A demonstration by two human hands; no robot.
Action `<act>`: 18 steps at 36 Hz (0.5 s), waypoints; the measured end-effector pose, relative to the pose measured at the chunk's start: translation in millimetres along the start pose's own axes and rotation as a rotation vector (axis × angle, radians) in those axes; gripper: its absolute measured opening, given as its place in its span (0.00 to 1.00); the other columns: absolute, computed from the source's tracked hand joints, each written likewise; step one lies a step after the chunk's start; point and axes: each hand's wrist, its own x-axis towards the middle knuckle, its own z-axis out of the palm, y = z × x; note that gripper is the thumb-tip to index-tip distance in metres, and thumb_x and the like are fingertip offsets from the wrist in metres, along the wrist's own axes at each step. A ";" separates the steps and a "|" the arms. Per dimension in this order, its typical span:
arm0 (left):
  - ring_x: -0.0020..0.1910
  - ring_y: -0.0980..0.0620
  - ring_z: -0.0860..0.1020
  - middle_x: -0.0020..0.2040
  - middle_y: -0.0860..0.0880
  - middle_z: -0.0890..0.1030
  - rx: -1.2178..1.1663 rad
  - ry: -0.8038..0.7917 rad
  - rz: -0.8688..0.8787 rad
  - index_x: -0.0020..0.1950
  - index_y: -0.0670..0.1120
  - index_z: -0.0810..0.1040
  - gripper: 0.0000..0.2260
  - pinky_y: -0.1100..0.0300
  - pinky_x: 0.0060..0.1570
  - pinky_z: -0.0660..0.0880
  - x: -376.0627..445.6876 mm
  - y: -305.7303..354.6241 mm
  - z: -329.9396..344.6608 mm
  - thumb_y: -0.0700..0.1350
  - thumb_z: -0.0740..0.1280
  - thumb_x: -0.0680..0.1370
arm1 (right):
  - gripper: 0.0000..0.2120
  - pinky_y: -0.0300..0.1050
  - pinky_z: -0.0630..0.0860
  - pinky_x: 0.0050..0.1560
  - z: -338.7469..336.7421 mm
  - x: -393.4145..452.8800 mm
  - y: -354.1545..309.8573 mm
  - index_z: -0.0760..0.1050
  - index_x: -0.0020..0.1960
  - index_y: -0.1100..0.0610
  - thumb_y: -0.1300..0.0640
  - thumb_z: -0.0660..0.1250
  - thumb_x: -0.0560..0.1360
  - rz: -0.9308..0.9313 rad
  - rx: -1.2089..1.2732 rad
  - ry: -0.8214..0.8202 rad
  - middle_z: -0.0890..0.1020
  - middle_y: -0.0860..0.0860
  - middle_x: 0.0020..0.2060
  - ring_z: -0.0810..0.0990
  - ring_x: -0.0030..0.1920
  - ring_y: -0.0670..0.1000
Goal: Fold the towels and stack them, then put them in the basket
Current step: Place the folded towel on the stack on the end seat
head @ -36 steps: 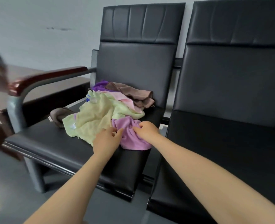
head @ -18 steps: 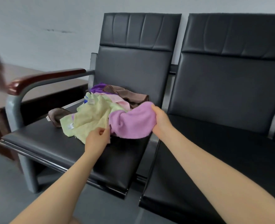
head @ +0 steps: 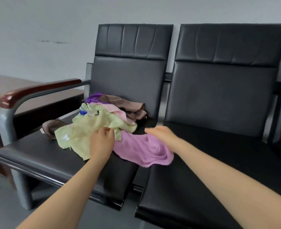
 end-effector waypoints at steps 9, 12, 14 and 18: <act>0.69 0.48 0.64 0.67 0.49 0.71 0.291 -0.141 0.151 0.64 0.54 0.77 0.16 0.52 0.65 0.65 49.5 -11.1 6.6 0.56 0.61 0.80 | 0.20 0.48 0.78 0.48 52.1 12.8 -2.7 0.79 0.52 0.52 0.36 0.65 0.71 -0.245 -0.509 -0.070 0.83 0.49 0.45 0.81 0.46 0.51; 0.70 0.50 0.64 0.70 0.53 0.69 0.362 -0.227 0.140 0.65 0.59 0.76 0.16 0.51 0.67 0.64 56.7 -44.4 4.7 0.59 0.60 0.79 | 0.24 0.46 0.71 0.44 73.5 26.7 -1.2 0.75 0.56 0.53 0.36 0.64 0.72 -0.278 -0.703 -0.059 0.81 0.50 0.48 0.79 0.49 0.53; 0.71 0.52 0.63 0.70 0.56 0.68 0.411 -0.256 0.178 0.63 0.61 0.76 0.15 0.50 0.68 0.63 59.6 -63.2 3.7 0.60 0.61 0.78 | 0.21 0.46 0.70 0.45 79.8 35.1 0.7 0.75 0.56 0.54 0.39 0.64 0.73 -0.279 -0.727 -0.023 0.80 0.51 0.49 0.78 0.50 0.55; 0.69 0.52 0.65 0.66 0.56 0.72 0.368 -0.235 0.201 0.54 0.60 0.79 0.09 0.49 0.66 0.64 68.2 -69.4 1.9 0.59 0.65 0.76 | 0.13 0.45 0.70 0.49 80.9 45.4 2.5 0.76 0.53 0.52 0.44 0.65 0.75 -0.231 -0.616 -0.066 0.80 0.52 0.49 0.75 0.48 0.53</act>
